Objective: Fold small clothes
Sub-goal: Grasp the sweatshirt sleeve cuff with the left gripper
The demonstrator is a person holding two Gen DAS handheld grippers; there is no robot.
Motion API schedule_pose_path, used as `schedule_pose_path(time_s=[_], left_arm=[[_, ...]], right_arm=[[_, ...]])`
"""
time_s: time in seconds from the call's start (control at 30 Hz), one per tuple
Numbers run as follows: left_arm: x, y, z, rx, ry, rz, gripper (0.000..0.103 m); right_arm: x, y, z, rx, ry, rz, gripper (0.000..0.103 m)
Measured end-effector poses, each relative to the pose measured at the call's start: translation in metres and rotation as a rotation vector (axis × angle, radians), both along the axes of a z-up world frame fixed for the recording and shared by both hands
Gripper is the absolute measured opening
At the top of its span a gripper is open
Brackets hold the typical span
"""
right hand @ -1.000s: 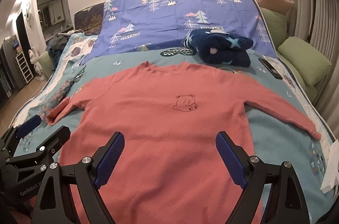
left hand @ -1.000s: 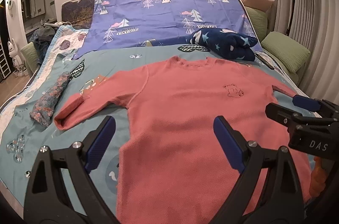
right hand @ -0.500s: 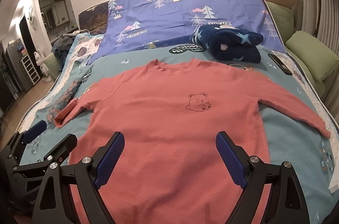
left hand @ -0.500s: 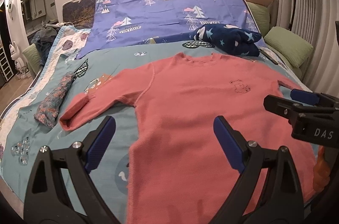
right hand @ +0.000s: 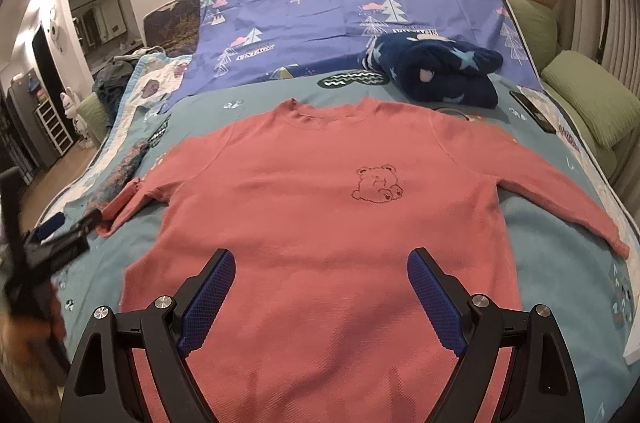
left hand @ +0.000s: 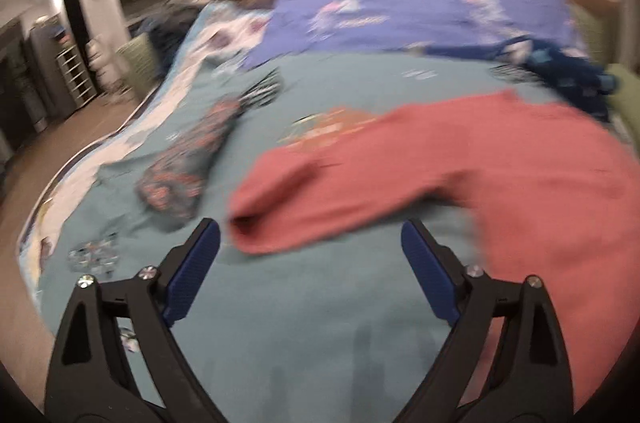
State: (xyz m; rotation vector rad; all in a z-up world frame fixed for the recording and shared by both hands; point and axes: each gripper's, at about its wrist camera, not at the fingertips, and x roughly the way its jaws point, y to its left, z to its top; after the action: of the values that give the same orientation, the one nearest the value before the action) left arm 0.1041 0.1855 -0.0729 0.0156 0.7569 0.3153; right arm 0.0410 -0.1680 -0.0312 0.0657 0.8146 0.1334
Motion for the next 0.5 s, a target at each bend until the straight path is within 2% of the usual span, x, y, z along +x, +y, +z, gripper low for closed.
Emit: schedule_pose_path(time_s=[0.07,0.13,0.2,0.4,0.43,0.47,0.5], left_arm=[[0.018,0.026,-0.014,-0.012,0.054,0.028,0.072],[0.034,0.045,-0.026,-0.066,0.095,0.015,0.064],[0.046,0.053,-0.035,-0.078,0.125,0.006,0.063],[0.073,0.044,-0.049,0.008,0.184,-0.042,0.061],[0.079,0.047,-0.050,0.013,0.190,-0.039,0.050],[0.085,0.050,-0.051,0.011,0.199,-0.039,0.035],[0.091,0.052,-0.053,-0.015,0.212,-0.044,0.027]], right_arm=[[0.002,-0.001,-0.002,-0.003,0.005,-0.006,0.090],[0.005,-0.002,-0.004,-0.003,0.015,-0.012,0.090],[0.008,-0.003,-0.006,0.004,0.027,-0.018,0.090],[0.014,-0.006,-0.009,0.003,0.043,-0.034,0.090],[0.015,-0.006,-0.010,0.004,0.045,-0.035,0.090],[0.016,-0.006,-0.011,0.006,0.049,-0.035,0.090],[0.017,-0.006,-0.011,0.009,0.053,-0.035,0.090]])
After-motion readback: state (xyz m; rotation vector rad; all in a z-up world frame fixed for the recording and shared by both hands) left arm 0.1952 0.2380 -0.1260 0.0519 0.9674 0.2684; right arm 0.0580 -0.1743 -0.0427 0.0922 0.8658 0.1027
